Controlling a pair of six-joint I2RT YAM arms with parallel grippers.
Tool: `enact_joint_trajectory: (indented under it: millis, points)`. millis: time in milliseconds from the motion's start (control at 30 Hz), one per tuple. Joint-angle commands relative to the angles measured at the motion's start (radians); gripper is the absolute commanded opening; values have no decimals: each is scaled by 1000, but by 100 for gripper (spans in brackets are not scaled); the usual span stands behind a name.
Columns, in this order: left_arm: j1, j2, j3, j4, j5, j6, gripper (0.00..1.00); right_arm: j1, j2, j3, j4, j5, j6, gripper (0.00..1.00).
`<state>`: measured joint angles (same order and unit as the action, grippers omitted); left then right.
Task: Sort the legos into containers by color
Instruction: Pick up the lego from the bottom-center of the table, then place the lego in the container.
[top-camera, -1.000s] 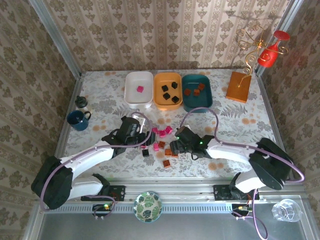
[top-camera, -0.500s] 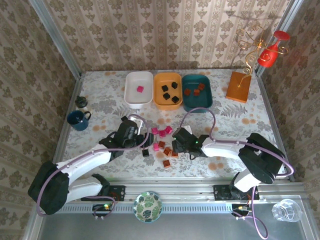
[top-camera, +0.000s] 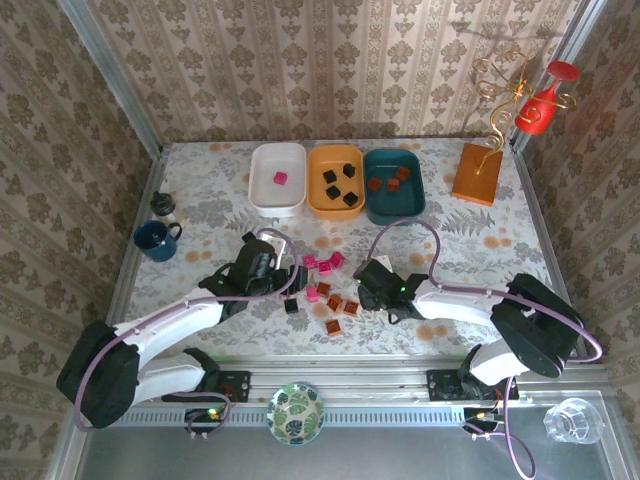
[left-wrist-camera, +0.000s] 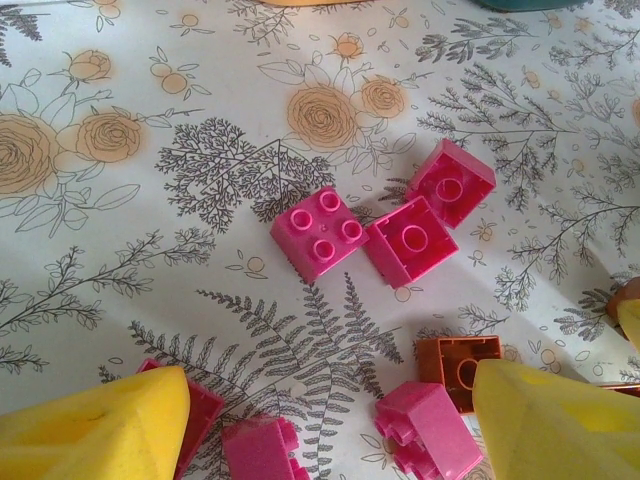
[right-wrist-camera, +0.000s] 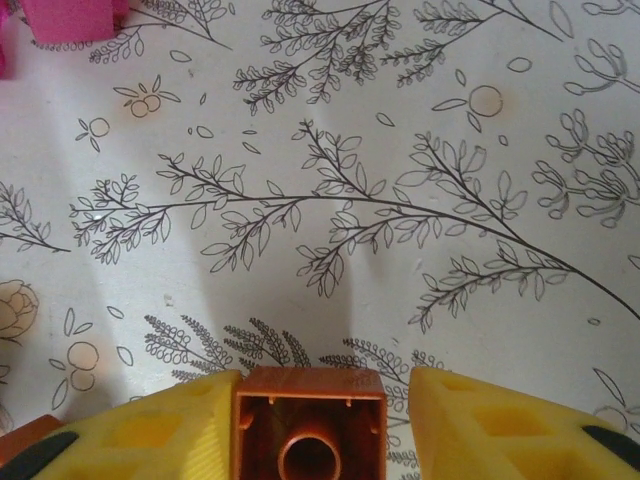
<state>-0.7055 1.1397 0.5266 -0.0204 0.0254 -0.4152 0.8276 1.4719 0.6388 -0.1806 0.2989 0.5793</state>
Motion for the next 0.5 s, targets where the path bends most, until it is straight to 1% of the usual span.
enact_joint_trajectory:
  millis: [0,100,200,333,400,467]
  points:
    - [3,-3,-6,7,-16,-6,76,-13,28,10,17,-16,-35,43]
    - [2,-11,-8,3,-19,-6,76,-22,2,29,5,-12,-60,39]
    - [2,-11,-3,1,-19,-5,76,-69,-53,57,4,-13,-104,37]
    - [2,-11,13,-2,-13,0,76,-211,-125,129,59,-65,-145,37]
    - [3,-11,18,-4,-9,1,76,-293,-115,173,118,-91,-151,36]
    - [1,-12,21,-8,-6,3,76,-371,-60,237,157,-120,-152,36]
